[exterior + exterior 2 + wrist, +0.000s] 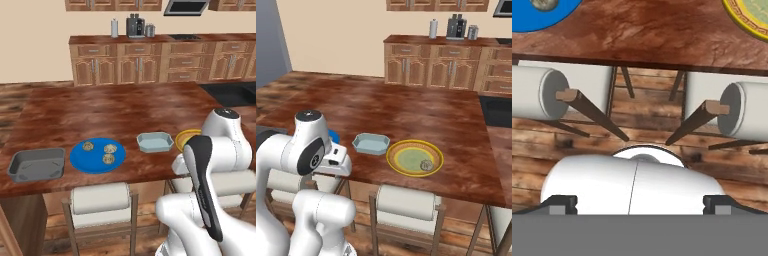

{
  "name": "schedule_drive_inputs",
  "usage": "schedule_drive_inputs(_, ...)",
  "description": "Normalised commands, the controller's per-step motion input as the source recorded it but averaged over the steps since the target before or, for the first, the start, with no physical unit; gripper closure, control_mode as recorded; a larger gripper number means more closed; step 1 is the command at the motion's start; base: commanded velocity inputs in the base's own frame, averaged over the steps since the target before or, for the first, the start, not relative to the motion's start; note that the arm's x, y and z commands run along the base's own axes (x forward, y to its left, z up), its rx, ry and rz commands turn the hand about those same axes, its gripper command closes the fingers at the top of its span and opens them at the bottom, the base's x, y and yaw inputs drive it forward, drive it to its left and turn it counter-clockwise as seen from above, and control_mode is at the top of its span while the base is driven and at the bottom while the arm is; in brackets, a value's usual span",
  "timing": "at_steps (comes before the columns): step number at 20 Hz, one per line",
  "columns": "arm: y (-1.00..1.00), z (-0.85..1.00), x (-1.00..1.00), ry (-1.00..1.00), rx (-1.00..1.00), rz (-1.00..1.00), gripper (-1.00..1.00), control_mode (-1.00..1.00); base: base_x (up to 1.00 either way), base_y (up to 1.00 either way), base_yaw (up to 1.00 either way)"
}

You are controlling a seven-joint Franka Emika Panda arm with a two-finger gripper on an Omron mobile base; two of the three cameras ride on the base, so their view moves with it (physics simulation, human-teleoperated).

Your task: Place two dumplings into each of the tupperware containers and then place the containers in the fridge.

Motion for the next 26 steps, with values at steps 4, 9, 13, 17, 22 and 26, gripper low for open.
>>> schedule_drive_inputs(4,0.44,0.0,0.64,-0.01,0.0,0.0,-1.0,-1.0,0.0,0.0,0.0)
schedule_drive_inputs(9,0.29,0.0,0.62,-0.02,0.0,0.01,-1.0,-1.0,0.0,0.0,0.0)
schedule_drive_inputs(13,0.18,0.0,0.59,-0.06,0.09,-0.07,-1.0,-1.0,0.0,0.0,0.0)
schedule_drive_inputs(17,0.47,0.0,0.6,0.0,0.05,-0.06,-1.0,-1.0,0.0,0.0,0.0)
schedule_drive_inputs(22,0.7,-0.02,0.54,0.0,0.03,-0.15,-1.0,-1.0,0.0,0.0,0.0)
schedule_drive_inputs(26,0.4,-0.06,0.39,-0.02,0.14,-0.23,-1.0,-1.0,0.0,0.0,0.0)
